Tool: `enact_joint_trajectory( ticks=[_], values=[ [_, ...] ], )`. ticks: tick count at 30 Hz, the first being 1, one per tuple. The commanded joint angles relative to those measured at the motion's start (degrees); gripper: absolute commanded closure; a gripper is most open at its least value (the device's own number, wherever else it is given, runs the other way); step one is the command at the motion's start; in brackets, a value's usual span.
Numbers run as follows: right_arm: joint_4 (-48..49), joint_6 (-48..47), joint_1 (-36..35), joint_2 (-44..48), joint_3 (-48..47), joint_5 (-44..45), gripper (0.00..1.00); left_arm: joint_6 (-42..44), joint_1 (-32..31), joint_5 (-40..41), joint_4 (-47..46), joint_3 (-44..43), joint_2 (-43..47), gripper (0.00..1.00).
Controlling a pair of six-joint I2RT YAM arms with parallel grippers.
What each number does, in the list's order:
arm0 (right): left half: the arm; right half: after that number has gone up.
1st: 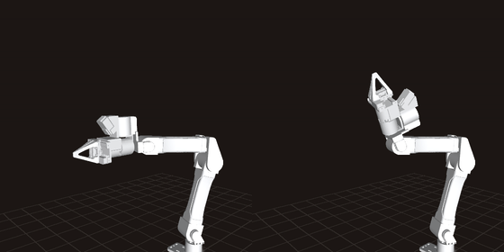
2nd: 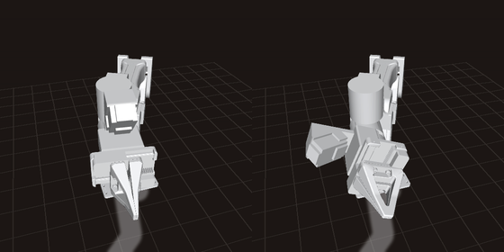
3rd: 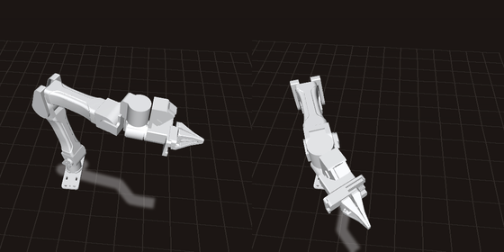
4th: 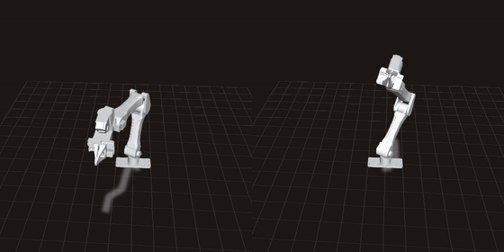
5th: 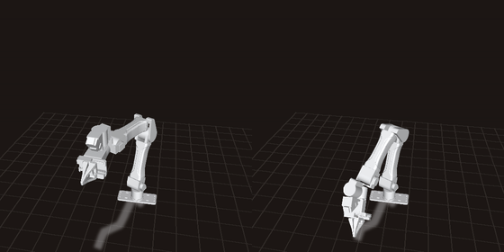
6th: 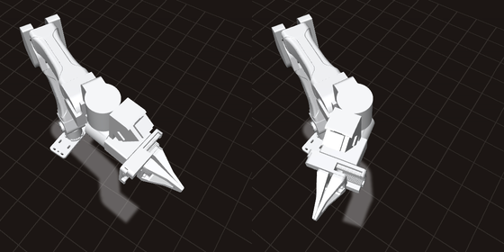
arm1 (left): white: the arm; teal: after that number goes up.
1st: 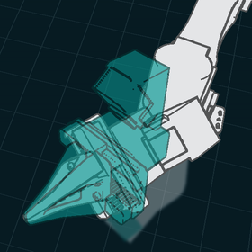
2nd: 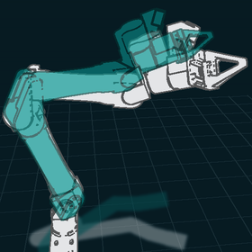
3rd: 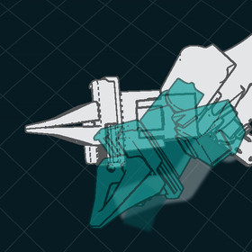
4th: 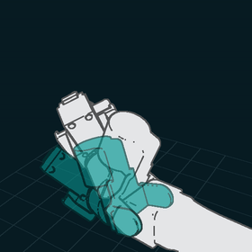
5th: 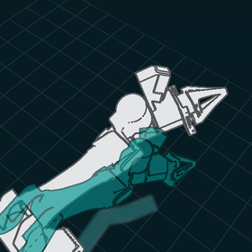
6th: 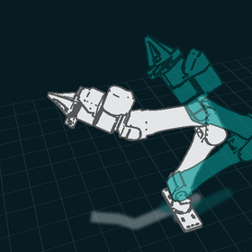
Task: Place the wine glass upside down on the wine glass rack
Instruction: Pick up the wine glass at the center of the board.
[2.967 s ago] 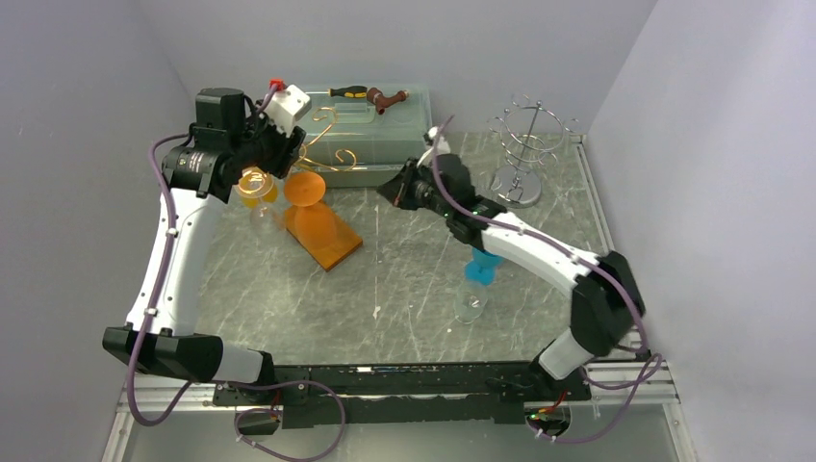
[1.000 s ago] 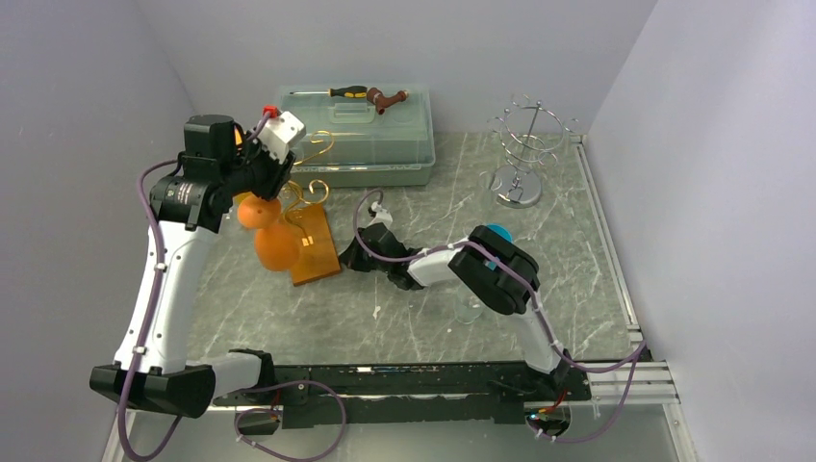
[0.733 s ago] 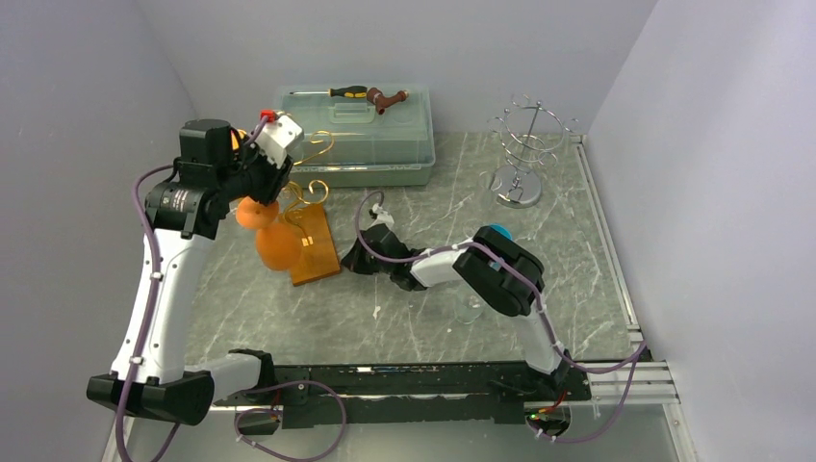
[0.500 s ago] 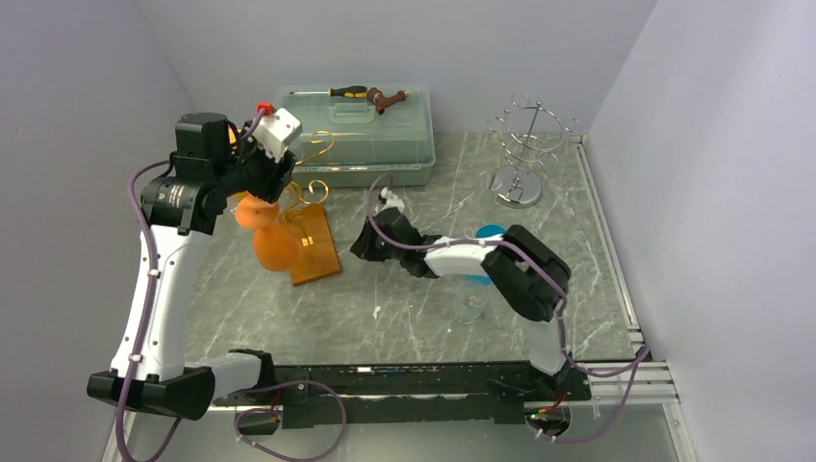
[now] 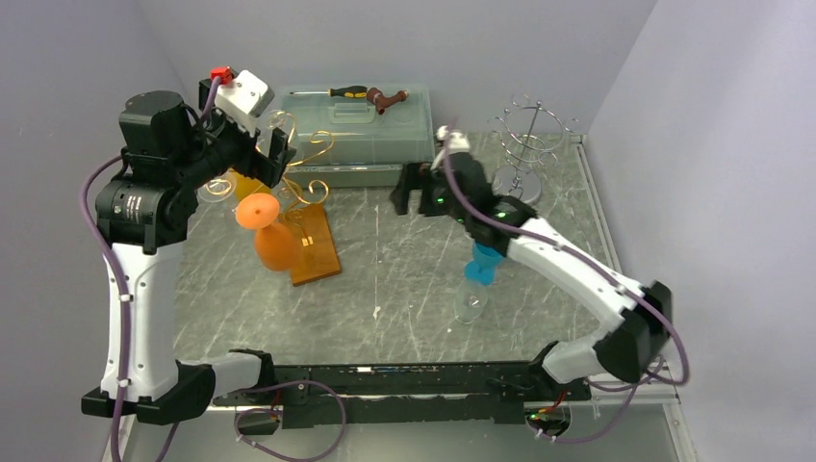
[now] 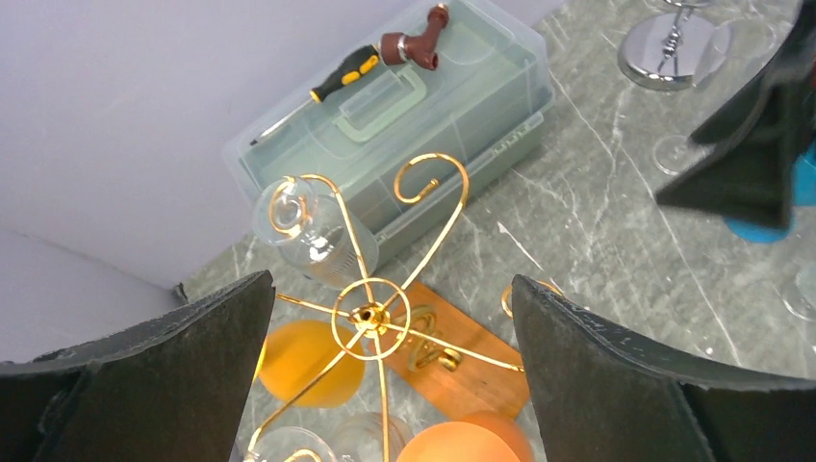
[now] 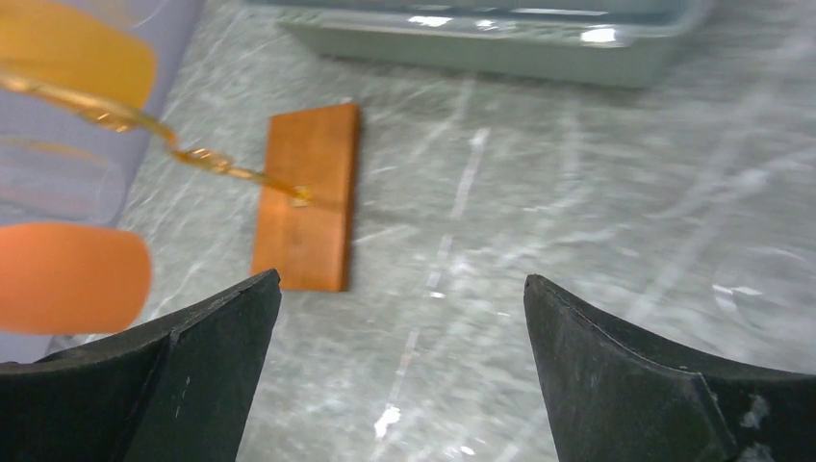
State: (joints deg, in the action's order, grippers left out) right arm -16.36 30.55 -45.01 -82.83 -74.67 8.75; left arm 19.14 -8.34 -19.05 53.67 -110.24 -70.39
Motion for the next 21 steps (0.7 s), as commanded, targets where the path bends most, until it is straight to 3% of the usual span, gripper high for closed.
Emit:
enact_joint_trajectory(
  ticks=[1, 4, 10, 13, 16, 21],
  values=[
    [-15.89, -5.14, 5.64, 9.35, 0.3, 4.61, 0.0, -1.42, -0.14, -2.93, 4.29, -0.02, 0.52, 0.0],
    [-20.33, -7.12, 8.22, 13.55, 0.08, 7.85, 0.03, -1.62, -0.19, -4.44, 5.89, 0.15, 0.65, 0.01],
    [-25.69, -8.6, 11.45, 13.71, -3.37, 10.43, 0.27, -2.85, -0.19, -7.1, 9.56, -1.52, -1.2, 0.01],
    [-28.52, -7.9, 11.25, 14.9, -2.24, 7.27, 0.26, -2.33, -0.19, -7.49, 10.22, -1.28, -0.8, 0.01],
    [-30.13, -8.34, 11.3, 16.36, -0.88, 9.53, 0.24, -1.88, -0.19, -7.48, 9.88, -0.77, -0.28, 0.01],
    [-31.5, -9.77, 10.95, 14.22, -5.41, 6.17, 0.25, -2.32, -0.19, -8.07, 11.12, -1.9, -1.12, 0.0]
  ],
)
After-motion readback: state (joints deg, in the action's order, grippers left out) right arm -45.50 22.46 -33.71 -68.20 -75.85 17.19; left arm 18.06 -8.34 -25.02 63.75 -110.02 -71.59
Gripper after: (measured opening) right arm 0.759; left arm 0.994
